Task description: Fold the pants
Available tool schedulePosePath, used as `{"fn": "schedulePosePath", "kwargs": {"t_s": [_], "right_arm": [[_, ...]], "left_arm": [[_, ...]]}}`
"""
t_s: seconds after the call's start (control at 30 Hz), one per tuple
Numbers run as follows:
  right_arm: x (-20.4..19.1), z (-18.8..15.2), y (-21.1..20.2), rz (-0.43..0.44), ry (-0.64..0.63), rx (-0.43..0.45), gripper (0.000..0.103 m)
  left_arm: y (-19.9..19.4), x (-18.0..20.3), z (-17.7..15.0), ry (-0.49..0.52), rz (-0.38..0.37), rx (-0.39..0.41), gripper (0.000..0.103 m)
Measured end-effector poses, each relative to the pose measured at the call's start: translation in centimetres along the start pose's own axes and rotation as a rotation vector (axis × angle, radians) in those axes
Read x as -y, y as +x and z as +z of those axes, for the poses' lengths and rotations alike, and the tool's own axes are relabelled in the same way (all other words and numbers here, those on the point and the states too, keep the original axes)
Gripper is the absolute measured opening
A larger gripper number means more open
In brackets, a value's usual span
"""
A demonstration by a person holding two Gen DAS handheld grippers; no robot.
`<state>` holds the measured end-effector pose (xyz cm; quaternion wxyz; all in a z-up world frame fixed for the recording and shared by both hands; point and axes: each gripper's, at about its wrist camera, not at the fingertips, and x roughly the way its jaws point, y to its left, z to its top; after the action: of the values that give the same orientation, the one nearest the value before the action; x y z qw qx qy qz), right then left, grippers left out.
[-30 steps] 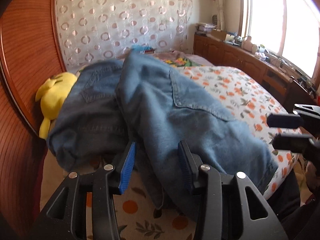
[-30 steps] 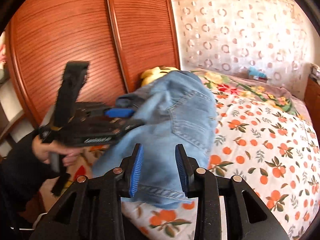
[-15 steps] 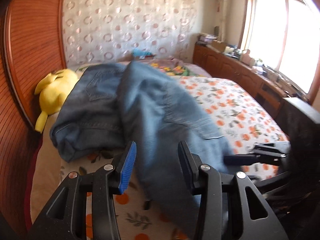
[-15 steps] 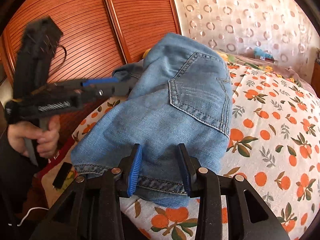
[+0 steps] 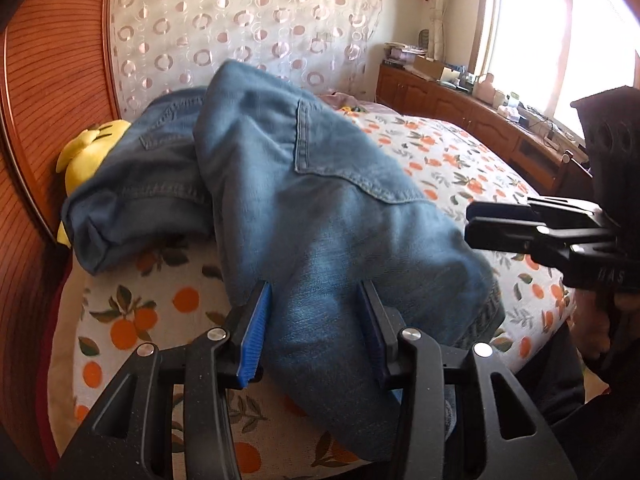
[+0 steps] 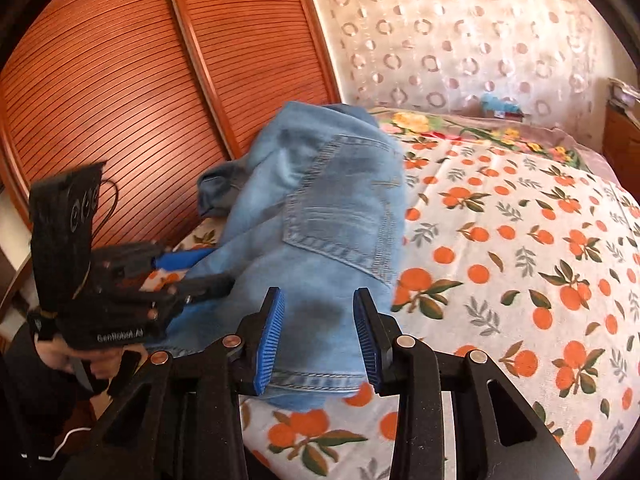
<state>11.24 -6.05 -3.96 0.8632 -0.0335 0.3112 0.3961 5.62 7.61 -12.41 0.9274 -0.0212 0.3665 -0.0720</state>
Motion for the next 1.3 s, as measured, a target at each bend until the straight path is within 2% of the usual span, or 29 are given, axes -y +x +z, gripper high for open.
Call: {"fn": "schedulePosePath", "kwargs": {"t_s": [0.07, 0.23, 0.43, 0.67, 0.87, 1.0, 1.3], "right_arm": [[-0.3, -0.5, 0.9, -0.019, -0.008, -0.028, 0.037], [-0.5, -0.7, 0.8, -0.029, -0.016, -0.013, 0.038], [-0.3, -0.7, 0.8, -0.026, -0.016, -0.013, 0.038], [-0.2, -0.9, 1.2, -0.025, -0.017, -0.013, 0.038], [0.0, -1.1, 1.3, -0.018, -0.009, -0.009, 0.040], [0.0, -1.3, 1.4, -0.019, -0.011, -0.007, 0.040], [0.2, -1.3, 1.4, -0.007, 0.002, -0.014, 0.042]], "left_arm": [[0.0, -0.1, -0.1, -0.012, -0.010, 0.008, 0.044], [-0.5, -0.2, 1.2, 0.001, -0.004, 0.007, 0.045], [-1.7, -1.4, 5.8, 0.017, -0.002, 0.094, 0.045], [2.1, -3.9, 10.6, -0.022, -0.018, 0.069, 0.045], [5.3, -5.6, 11.9, -0.063, -0.018, 0.033, 0.045], [7.0, -5.8, 11.7, -0.035, 0.015, 0.014, 0.045], [5.4, -4.9, 11.3, -0.021, 0.049, 0.036, 0.047]]}}
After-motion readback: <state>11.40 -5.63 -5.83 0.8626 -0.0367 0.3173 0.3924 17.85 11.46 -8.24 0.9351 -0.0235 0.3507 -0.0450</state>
